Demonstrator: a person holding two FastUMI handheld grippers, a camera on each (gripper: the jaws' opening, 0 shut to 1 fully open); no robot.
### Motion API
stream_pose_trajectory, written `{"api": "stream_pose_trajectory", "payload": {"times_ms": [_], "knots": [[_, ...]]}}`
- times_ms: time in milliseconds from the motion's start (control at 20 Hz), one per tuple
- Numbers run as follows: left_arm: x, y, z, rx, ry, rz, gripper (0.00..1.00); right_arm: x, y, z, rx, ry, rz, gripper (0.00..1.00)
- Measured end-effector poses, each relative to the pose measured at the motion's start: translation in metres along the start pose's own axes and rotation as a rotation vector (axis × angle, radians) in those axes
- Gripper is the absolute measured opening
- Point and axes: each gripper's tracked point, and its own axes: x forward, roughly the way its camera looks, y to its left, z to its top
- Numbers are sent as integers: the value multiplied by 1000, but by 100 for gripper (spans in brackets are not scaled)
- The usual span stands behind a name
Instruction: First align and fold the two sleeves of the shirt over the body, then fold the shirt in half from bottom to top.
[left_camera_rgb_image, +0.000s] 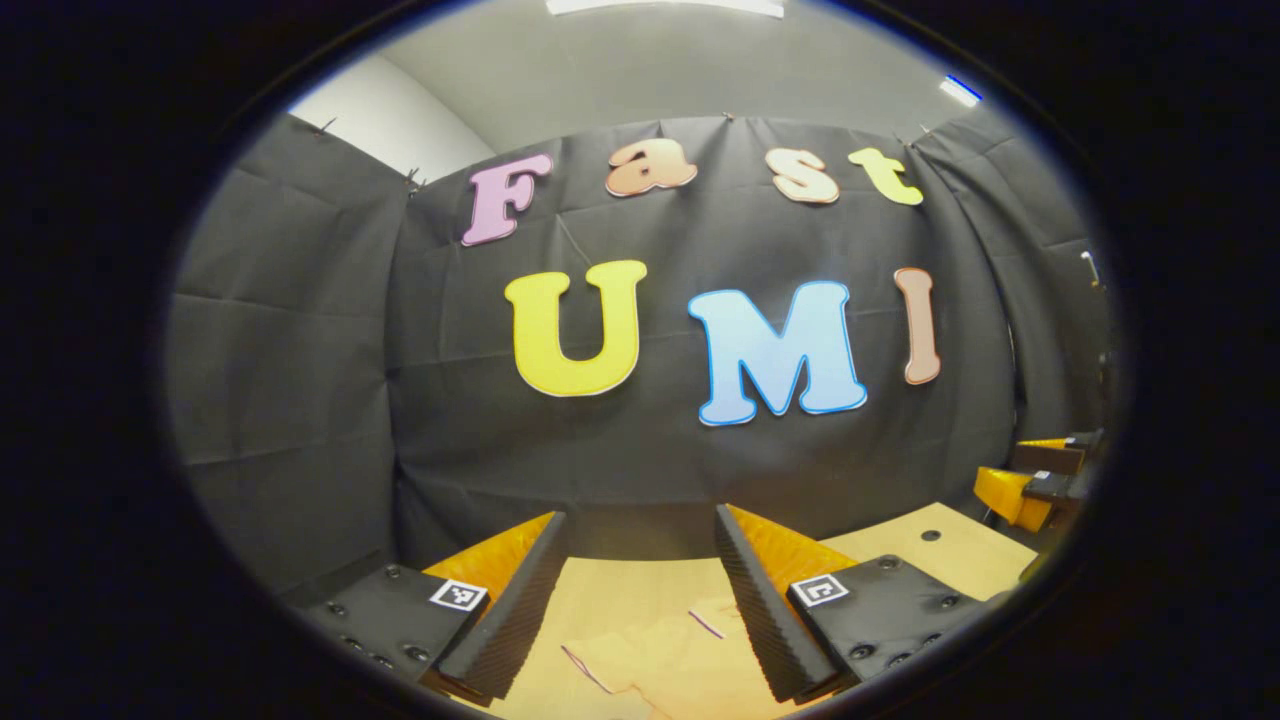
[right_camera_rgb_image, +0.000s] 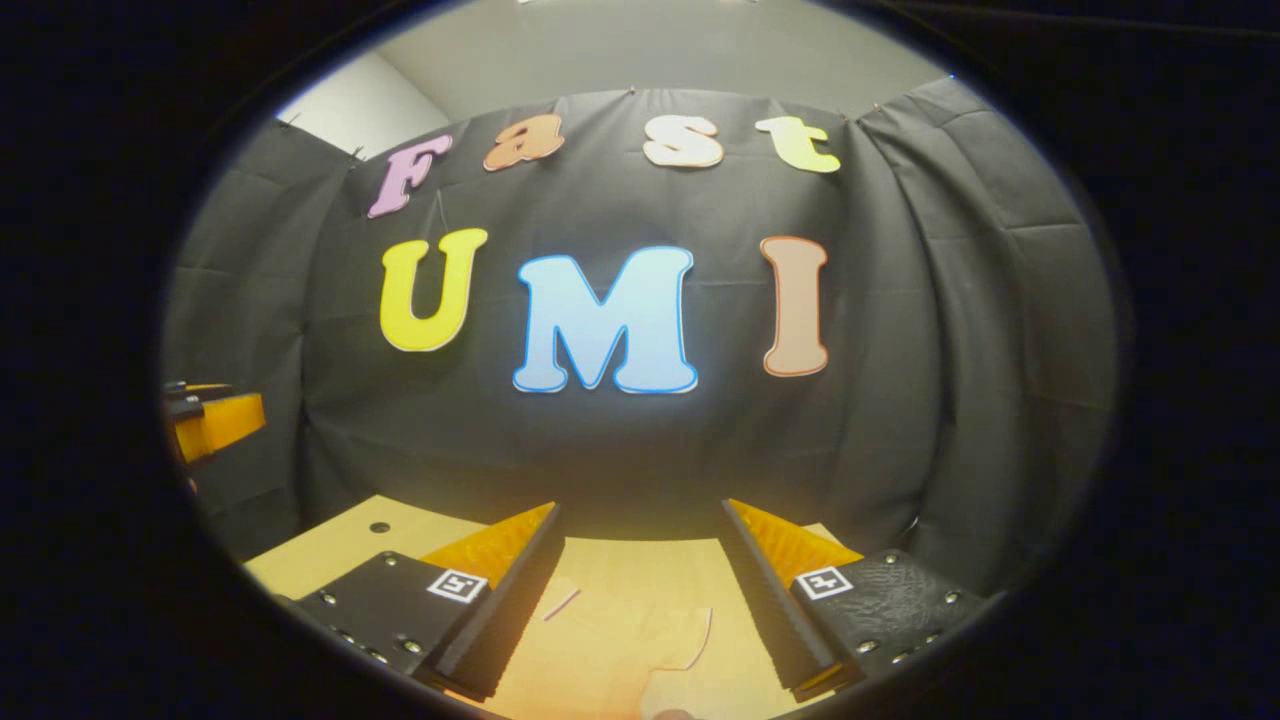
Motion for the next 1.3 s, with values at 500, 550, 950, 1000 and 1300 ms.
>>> {"api": "stream_pose_trajectory", "payload": {"times_ms": [500, 550, 950, 1000, 1300], "knots": [[-3, 15, -15, -19, 50, 64, 94, 70, -29, -145, -55, 319, -7, 97], [-4, 18, -17, -17, 56, 75, 94, 76, -31, -160, -58, 353, -4, 96], [-18, 46, -29, -23, 103, 170, 94, 100, -55, -271, -70, 641, -13, 97], [-21, 49, -31, -22, 108, 180, 94, 99, -58, -282, -71, 672, -18, 97], [-30, 63, -35, -7, 133, 226, 94, 96, -63, -333, -18, 807, -32, 97]]}}
